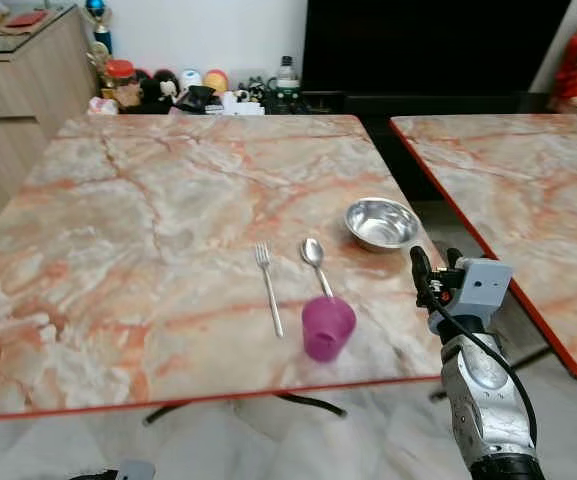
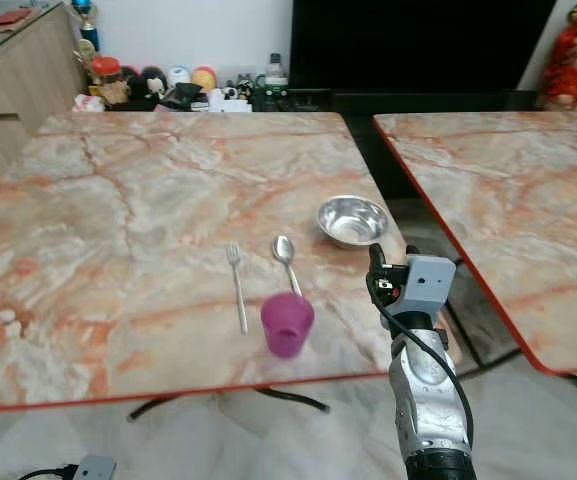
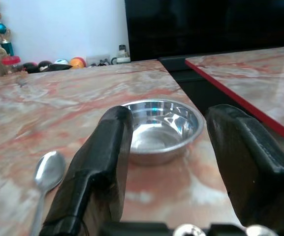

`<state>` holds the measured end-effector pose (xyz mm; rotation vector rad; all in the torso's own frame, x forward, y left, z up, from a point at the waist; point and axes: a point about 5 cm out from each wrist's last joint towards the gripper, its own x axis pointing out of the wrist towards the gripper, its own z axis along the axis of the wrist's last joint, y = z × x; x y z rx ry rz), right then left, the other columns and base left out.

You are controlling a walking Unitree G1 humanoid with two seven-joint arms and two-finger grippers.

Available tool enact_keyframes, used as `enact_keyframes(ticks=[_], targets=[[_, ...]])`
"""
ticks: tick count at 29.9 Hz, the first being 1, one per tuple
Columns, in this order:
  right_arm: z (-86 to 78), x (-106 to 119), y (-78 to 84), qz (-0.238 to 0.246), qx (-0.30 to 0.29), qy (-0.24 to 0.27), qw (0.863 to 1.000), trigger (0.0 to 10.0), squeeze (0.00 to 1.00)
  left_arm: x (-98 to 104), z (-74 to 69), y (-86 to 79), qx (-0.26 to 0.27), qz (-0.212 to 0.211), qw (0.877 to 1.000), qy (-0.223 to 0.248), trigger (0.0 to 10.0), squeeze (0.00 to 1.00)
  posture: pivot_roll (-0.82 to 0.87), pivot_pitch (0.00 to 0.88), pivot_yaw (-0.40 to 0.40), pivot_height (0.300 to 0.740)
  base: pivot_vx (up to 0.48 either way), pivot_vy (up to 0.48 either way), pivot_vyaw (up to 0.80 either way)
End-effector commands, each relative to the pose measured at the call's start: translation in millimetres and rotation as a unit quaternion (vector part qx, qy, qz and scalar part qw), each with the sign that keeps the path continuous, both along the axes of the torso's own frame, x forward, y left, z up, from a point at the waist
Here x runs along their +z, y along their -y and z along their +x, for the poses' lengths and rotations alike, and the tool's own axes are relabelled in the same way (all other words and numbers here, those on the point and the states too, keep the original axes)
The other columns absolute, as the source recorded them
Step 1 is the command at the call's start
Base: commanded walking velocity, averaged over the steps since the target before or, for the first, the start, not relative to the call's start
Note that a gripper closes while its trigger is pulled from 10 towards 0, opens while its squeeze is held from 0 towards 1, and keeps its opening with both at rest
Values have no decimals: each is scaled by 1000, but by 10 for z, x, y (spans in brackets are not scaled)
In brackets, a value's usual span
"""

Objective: Setting the table

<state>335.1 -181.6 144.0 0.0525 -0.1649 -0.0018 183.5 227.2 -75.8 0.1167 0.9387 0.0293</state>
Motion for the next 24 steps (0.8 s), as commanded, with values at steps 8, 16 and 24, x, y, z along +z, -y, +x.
enact_keyframes(ticks=[8,16,24], targets=[[0,1,57,1,-9,0,1000,10000,0,-5,27,83,-8,-8,1000,2,10000,0,-28,86,-4,740,338,0,0],[-26,-8,110,3,-22,0,1000,10000,0,-16,-1,75,-3,-6,1000,1,10000,0,-26,104,-7,740,120,0,0],[-69,43,198,43,-69,7,997,10000,0,-34,-39,72,-1,-6,1000,-4,10000,0,-22,119,-12,740,0,0,0]])
